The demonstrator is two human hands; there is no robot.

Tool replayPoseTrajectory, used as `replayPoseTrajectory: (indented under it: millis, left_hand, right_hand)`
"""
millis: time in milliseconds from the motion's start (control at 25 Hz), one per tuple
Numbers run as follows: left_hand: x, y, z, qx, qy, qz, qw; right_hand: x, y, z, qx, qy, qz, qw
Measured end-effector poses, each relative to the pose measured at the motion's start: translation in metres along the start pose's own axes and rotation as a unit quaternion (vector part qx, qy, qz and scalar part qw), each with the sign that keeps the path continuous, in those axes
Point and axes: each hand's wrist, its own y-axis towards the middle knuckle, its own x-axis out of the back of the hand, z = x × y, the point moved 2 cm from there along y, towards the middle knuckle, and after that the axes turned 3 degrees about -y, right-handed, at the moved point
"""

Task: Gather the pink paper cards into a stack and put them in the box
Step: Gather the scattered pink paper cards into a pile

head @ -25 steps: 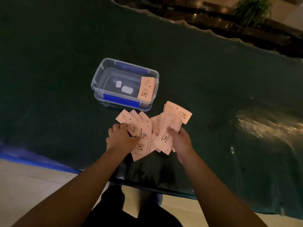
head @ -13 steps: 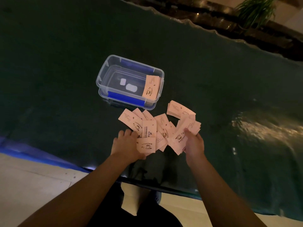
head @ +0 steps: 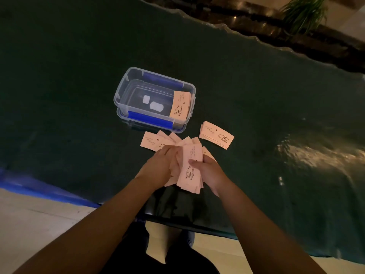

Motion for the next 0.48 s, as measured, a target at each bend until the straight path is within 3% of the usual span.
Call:
replayPoseTrajectory:
  millis: [120,240,480]
  left_hand:
    - [-0.002,0.001,0.002,0.066,0.003,-0.062,0.996]
    - [-0.010,-0.001,0.004,0.126,-0.036,-0.075,0.989]
    - [-0.022,-0.009,0.008,0.136,-0.136,-0.058,0.980]
  right_hand:
    - [-0.007,0.003,0.005,0.018,-0.084,-0.008,0.996]
    - [-0.009,0.008,0.003,0.012,-0.101,-0.023,0.995]
    - [-0.011,0.011,-0.011,-0.063,0.064,-0.097,0.991]
